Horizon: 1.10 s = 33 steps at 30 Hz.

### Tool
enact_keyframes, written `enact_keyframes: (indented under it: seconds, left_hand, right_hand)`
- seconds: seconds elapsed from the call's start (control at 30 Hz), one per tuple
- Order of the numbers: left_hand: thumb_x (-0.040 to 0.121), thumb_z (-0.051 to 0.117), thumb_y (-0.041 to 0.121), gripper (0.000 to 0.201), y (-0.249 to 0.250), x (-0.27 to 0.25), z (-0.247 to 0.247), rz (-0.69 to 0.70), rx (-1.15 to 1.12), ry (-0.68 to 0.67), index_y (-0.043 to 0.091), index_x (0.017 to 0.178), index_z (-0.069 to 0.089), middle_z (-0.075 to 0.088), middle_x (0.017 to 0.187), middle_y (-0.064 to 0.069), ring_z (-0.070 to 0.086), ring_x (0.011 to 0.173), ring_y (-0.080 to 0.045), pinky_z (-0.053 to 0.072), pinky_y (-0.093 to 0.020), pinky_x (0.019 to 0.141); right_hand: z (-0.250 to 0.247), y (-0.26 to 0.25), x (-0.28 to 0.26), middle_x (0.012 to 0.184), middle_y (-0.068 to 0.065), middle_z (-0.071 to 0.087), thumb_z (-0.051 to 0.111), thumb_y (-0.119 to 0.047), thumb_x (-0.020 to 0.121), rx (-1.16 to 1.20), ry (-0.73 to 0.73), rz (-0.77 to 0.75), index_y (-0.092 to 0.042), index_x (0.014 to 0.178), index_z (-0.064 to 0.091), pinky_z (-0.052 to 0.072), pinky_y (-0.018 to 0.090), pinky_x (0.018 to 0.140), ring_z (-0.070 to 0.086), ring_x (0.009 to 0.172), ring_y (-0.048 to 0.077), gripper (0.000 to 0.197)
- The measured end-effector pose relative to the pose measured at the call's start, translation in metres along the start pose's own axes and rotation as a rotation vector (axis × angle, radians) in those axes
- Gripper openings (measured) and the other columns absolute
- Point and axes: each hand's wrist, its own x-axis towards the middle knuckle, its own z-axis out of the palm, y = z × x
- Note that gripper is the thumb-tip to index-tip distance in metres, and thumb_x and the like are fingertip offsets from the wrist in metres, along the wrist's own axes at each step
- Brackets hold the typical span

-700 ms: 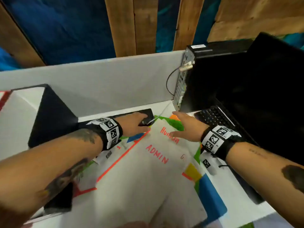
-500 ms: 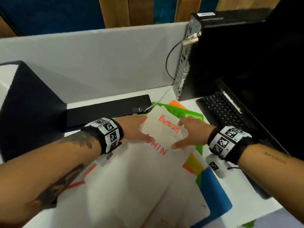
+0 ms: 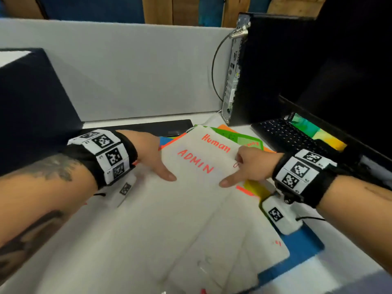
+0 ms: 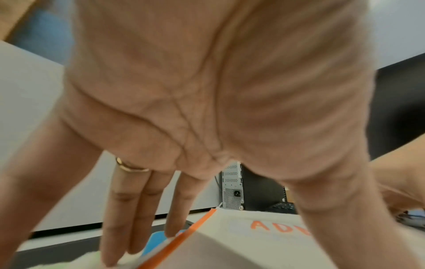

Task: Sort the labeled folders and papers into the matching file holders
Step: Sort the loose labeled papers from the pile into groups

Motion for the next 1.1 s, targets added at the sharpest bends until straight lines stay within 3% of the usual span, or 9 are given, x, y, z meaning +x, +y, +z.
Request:
enact_keyframes:
  seconds: [0.17,0.23,0.4,0.5,0.6,0.77,0.93,1.03,1.1]
  left_hand:
    - [0.063,0.081,0.07,0.053,-0.001,-0.053,0.027,0.003,-0.006,0.093,0.034,0.098,0.066,0.069,0.083,0.018,0.065,0.076,-0.004,0.05,-0.026,0.077]
    - [0.062,0.082,0.069,0.071,-0.007,-0.072,0.032,-0.022,-0.023,0.111,0.025,0.114,0.063,0.07,0.1,0.013,0.067,0.093,-0.012,0.052,-0.028,0.088]
    - [0.061,0.085,0.067,0.066,-0.028,-0.114,0.038,-0.069,-0.236,0.165,0.027,0.107,0.059,0.068,0.116,0.01,0.065,0.105,-0.014,0.049,-0.029,0.098]
    - [0.067,0.085,0.061,0.072,-0.034,-0.117,0.043,-0.114,-0.397,0.257,0.026,0.123,0.057,0.065,0.116,0.009,0.063,0.104,-0.013,0.048,-0.026,0.088]
    - [0.072,0.083,0.058,0.042,-0.03,-0.108,0.045,-0.061,-0.543,0.381,0.032,0.096,0.06,0.063,0.092,0.017,0.059,0.081,0.0,0.042,-0.018,0.065]
    - [0.069,0.087,0.054,0.048,-0.033,-0.064,0.041,-0.081,-0.909,0.524,0.01,0.086,0.075,0.078,0.079,-0.004,0.075,0.076,-0.028,0.059,-0.04,0.07]
    - [0.073,0.084,0.043,0.043,-0.053,-0.03,0.038,-0.155,-1.12,0.579,0.005,0.088,0.073,0.077,0.09,-0.017,0.074,0.085,-0.04,0.058,-0.057,0.086]
    - [0.075,0.079,0.045,0.05,-0.061,-0.028,0.035,-0.196,-1.174,0.653,-0.001,0.095,0.07,0.074,0.092,-0.016,0.07,0.094,-0.046,0.058,-0.047,0.081]
    - [0.089,0.073,0.036,0.043,-0.058,-0.039,0.035,-0.222,-1.218,0.695,-0.005,0.101,0.067,0.067,0.087,-0.015,0.066,0.087,-0.047,0.047,-0.038,0.074]
  right_hand:
    - [0.012,-0.008,-0.027,0.093,-0.003,0.068,0.097,-0.05,0.051,0.123,0.197,0.065,-0.022,0.091,0.058,0.054,0.031,0.074,0.066,0.093,0.019,0.062]
    - [0.009,-0.014,-0.04,0.097,0.0,0.064,0.096,-0.043,0.058,0.153,0.283,0.064,-0.019,0.097,0.057,0.051,0.03,0.07,0.061,0.088,0.016,0.061]
    - [0.005,-0.031,-0.062,0.106,0.011,0.068,0.089,-0.008,0.074,0.662,0.503,-0.027,-0.009,0.114,0.063,0.057,0.029,0.063,0.067,0.083,0.018,0.048]
    - [0.007,-0.043,-0.057,0.107,0.022,0.072,0.075,0.007,0.084,0.982,0.578,-0.088,-0.004,0.108,0.067,0.059,0.034,0.066,0.07,0.078,0.024,0.028]
    - [0.011,-0.053,-0.047,0.094,0.018,0.074,0.068,0.002,0.091,1.204,0.596,-0.137,-0.005,0.099,0.071,0.057,0.031,0.063,0.069,0.068,0.021,0.011]
    - [0.032,-0.052,-0.016,0.095,0.009,0.076,0.065,-0.027,0.096,1.287,0.434,-0.031,-0.013,0.102,0.072,0.058,0.04,0.069,0.071,0.077,0.026,0.016]
    - [0.04,-0.037,-0.022,0.07,-0.006,0.071,0.086,-0.024,0.078,0.785,0.198,-0.057,-0.008,0.08,0.072,0.05,0.017,0.065,0.063,0.064,0.009,0.021]
    - [0.039,-0.016,-0.039,0.11,-0.009,0.065,0.096,-0.049,0.046,0.462,0.148,0.082,-0.016,0.113,0.067,0.049,0.028,0.093,0.062,0.103,0.013,0.08]
    - [0.035,-0.007,-0.056,0.115,-0.011,0.058,0.096,-0.053,0.046,0.282,0.11,0.131,-0.023,0.117,0.058,0.049,0.031,0.096,0.058,0.107,0.012,0.086]
